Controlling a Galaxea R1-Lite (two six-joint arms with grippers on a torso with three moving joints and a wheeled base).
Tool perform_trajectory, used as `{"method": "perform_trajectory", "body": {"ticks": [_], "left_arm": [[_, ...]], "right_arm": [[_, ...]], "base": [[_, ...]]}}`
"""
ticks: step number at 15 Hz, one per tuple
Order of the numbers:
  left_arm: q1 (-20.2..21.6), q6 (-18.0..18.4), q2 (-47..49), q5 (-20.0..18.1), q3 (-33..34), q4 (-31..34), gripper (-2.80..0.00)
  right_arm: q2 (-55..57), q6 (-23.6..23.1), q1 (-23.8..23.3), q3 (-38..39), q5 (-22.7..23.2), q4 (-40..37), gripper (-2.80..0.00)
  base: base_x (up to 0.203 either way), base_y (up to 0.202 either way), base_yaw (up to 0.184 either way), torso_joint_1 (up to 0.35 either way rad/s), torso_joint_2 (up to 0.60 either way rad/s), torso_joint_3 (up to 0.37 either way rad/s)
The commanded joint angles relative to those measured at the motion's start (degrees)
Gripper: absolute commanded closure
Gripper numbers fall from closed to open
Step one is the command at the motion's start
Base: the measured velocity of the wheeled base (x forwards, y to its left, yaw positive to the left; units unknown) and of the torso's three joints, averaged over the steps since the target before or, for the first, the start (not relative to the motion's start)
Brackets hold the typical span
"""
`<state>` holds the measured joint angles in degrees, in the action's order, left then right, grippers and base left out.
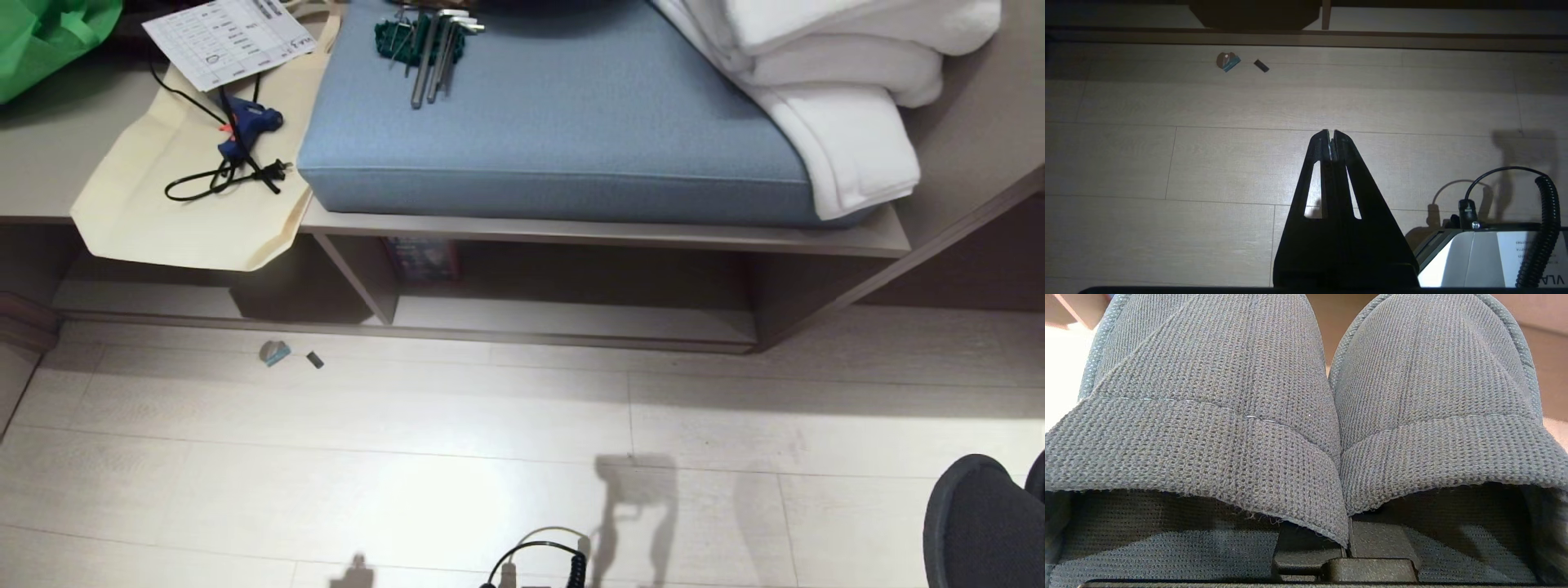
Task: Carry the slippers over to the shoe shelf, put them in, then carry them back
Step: Place the slippers on the floor
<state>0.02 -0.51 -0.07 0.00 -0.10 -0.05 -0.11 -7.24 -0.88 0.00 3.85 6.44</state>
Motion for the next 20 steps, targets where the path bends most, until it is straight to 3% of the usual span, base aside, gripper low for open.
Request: {"method": "perform_trajectory", "body": {"ticks": [1,20], "left_arm": [[0.06,-0.02,0.07,0.00,0.01,-0.04,0.00],[-0.02,-0.10,0.07,0.00,0.09,-0.04,0.00]], "right_arm": [[0.11,-0.05,0.01,0.09,0.01,0.07,0.00],[0.11,-0.32,-0.05,0.09,0.37,0.07,0.00]], "base": [[0.000,0.000,0.000,0.002,0.00,0.203],[0.000,0.000,0.000,0.002,0.00,0.202]]}}
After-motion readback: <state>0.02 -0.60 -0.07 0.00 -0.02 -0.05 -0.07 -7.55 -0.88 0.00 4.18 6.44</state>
